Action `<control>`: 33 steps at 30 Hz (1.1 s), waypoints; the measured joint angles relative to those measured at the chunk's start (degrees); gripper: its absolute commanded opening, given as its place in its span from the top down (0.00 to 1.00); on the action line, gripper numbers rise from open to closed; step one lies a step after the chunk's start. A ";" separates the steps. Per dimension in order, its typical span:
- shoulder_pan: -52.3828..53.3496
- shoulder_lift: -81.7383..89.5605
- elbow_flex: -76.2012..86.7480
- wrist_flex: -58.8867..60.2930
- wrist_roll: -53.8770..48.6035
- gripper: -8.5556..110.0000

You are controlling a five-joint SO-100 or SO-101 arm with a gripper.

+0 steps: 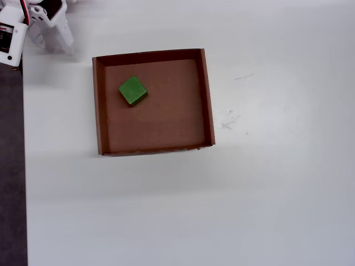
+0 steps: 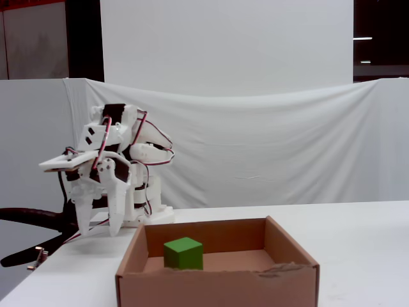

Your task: Grasp a green cube and put it in a box.

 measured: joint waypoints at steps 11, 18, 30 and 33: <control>0.00 0.00 0.00 0.18 0.35 0.73; 0.00 0.00 0.00 0.18 0.53 0.73; 0.00 0.00 0.00 0.26 0.88 0.73; 0.00 0.00 0.09 0.26 0.88 0.73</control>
